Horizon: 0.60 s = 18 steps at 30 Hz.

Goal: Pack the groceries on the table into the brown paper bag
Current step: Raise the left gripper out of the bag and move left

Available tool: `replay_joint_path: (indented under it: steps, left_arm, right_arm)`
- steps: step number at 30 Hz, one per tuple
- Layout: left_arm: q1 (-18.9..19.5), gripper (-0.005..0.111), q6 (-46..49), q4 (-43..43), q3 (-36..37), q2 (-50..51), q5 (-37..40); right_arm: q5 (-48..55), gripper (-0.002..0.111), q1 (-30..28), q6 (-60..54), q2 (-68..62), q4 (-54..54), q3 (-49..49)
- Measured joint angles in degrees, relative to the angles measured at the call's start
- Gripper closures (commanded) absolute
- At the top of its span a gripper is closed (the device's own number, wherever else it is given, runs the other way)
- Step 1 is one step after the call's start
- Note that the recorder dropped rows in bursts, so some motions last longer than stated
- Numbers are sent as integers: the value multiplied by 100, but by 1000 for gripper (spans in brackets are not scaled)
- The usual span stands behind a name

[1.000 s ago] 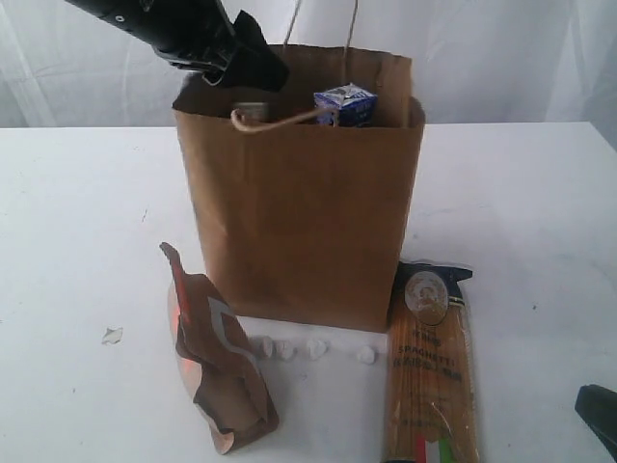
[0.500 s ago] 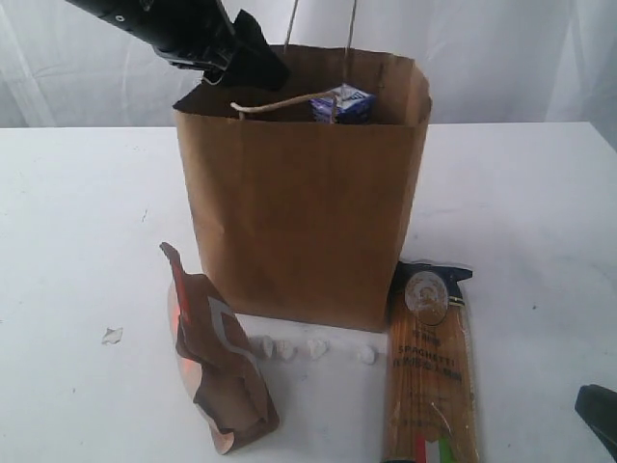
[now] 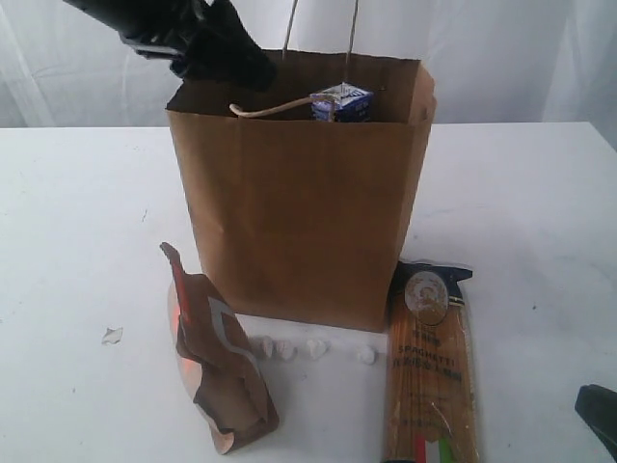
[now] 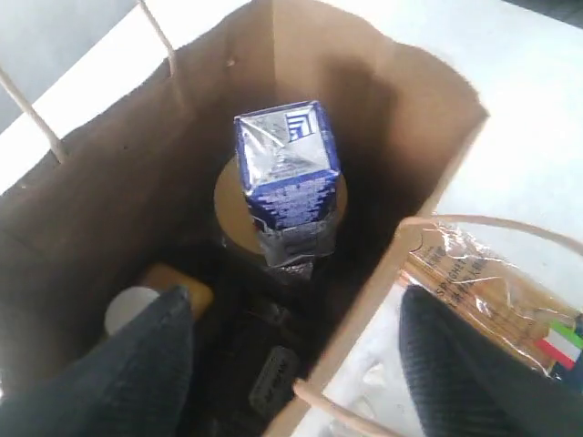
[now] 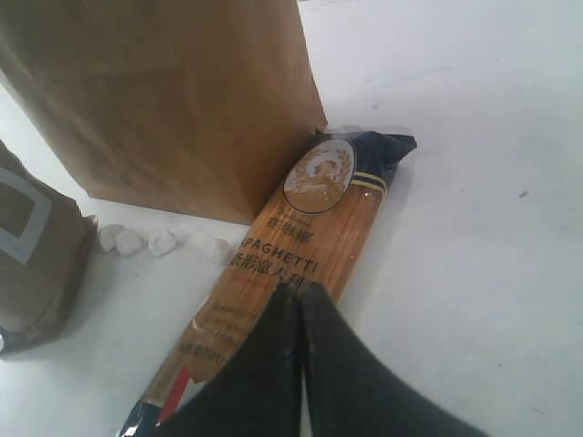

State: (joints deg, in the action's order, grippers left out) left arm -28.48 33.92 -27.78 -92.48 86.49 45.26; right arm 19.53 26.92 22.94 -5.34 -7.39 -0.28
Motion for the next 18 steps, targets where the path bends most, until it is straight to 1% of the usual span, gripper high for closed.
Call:
replay_joint_path:
  steps: [3,5,9,13,16,18]
  left_arm:
    - [0,40,-581,453,0,-691,330]
    - [0,40,-817,676,0,-967,495]
    - [0,40,-1708,1496,0,-1756,963]
    - [0,40,-2479,1824,30,-2072,1657]
    - [0,40,-2794,1911,294,-2106,1854]
    - [0,40,-3036,2031,620,-2122,1864]
  right_arm:
    - [0,108,0,0,0,0,0]
    - [0,108,0,0,0,0,0]
    - [0,108,0,0,131,0,0]
    - [0,108,0,0,169,0,0]
    - [0,108,0,0,169,0,0]
    - [0,108,0,0,169,0,0]
